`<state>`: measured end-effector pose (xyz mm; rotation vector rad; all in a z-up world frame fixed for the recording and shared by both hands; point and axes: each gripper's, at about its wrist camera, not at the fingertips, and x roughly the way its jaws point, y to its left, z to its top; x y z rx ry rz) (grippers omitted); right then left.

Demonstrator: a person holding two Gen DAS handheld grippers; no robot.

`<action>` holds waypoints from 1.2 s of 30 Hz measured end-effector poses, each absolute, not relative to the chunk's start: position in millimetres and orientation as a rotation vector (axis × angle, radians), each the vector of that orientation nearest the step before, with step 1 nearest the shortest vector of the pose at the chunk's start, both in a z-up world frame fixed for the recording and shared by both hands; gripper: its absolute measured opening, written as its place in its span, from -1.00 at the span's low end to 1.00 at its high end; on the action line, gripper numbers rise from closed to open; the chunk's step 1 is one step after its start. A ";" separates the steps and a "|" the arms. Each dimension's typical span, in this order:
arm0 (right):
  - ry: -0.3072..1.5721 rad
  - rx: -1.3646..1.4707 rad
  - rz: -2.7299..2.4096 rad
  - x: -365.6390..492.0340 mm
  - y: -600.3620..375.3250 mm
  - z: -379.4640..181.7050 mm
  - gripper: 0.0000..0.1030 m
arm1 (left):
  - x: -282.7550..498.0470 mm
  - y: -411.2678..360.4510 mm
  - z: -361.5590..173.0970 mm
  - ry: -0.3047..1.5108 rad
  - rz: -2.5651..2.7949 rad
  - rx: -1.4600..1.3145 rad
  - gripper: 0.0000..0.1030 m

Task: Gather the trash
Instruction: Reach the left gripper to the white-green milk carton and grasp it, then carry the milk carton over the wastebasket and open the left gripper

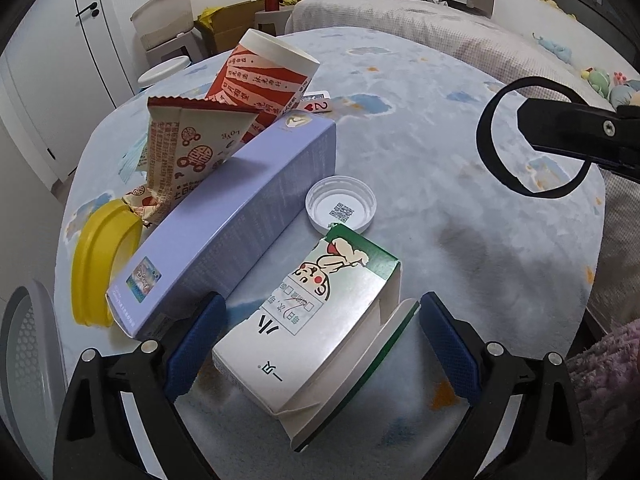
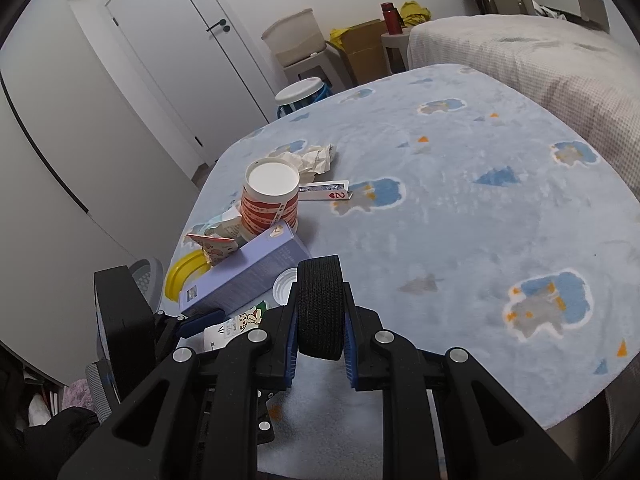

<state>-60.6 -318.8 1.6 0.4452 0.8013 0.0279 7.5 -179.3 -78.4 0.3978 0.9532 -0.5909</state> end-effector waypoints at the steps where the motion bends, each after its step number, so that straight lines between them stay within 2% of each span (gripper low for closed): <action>1: 0.801 0.445 0.028 -60.5 -318.7 1.5 -0.63 | 7.1 -178.9 -78.4 0.955 -0.597 0.393 0.67; 2: 0.802 0.445 0.028 -60.5 -319.0 1.4 -0.63 | 6.4 -178.9 -78.5 0.959 -0.602 0.391 0.49; 4: 0.803 0.444 0.028 -60.4 -318.7 1.5 -0.63 | 3.9 -177.8 -76.7 0.956 -0.605 0.385 0.37; 5: 0.802 0.444 0.029 -60.6 -319.1 1.6 -0.63 | 2.6 -176.5 -76.0 0.957 -0.608 0.377 0.20; 9: 0.804 0.431 0.026 -59.4 -316.4 1.2 -0.63 | -5.5 -169.3 -71.9 0.960 -0.604 0.334 -0.05; 17: 0.827 0.396 0.019 -53.5 -297.3 5.1 -0.63 | -21.4 -126.4 -33.6 0.894 -0.536 0.219 -0.08; 26: 0.838 0.297 0.149 -20.4 -214.1 27.5 -0.63 | -2.9 -23.1 22.5 0.800 -0.291 0.116 -0.08; 36: 0.842 0.178 0.395 41.1 -84.7 45.7 -0.63 | 29.2 94.5 22.0 0.825 -0.014 0.039 -0.08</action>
